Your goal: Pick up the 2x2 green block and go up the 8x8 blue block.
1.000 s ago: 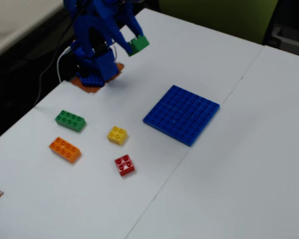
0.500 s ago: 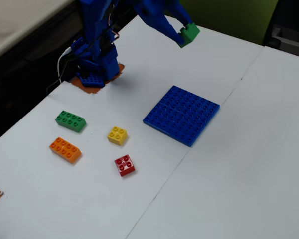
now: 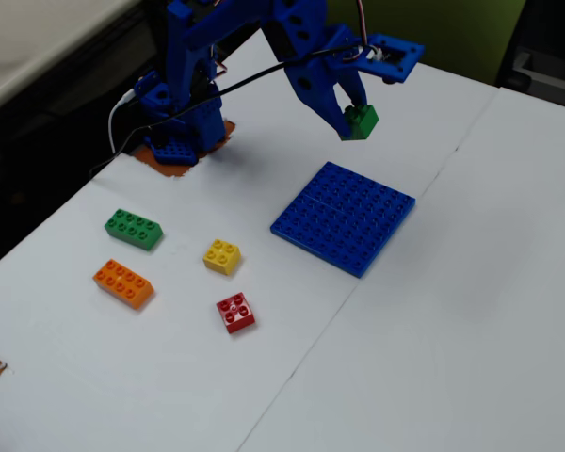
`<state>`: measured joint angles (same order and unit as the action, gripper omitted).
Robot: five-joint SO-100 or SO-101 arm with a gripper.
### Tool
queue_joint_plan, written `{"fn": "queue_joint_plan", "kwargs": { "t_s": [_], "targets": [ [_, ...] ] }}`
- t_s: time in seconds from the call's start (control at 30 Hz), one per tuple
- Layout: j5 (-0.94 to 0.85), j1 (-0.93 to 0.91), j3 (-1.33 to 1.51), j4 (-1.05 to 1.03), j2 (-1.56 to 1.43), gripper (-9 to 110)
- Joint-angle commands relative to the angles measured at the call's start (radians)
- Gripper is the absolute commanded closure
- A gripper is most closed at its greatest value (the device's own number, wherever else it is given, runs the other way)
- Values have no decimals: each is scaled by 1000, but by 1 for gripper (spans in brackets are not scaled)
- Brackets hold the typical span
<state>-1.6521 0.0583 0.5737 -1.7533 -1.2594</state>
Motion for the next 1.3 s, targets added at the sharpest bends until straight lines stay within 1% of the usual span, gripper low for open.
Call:
{"fn": "queue_joint_plan", "kwargs": {
  "t_s": [0.0, 0.23, 0.33, 0.6, 1.27],
  "targets": [
    [-18, -20, 38, -3, -15, 99],
    [3, -77, 25, -2, 26, 99],
    [-6, -92, 60, -2, 23, 99],
    [-6, -92, 52, 0, 74, 99],
    [-5, -54, 57, 0, 72, 99]
  ]
}}
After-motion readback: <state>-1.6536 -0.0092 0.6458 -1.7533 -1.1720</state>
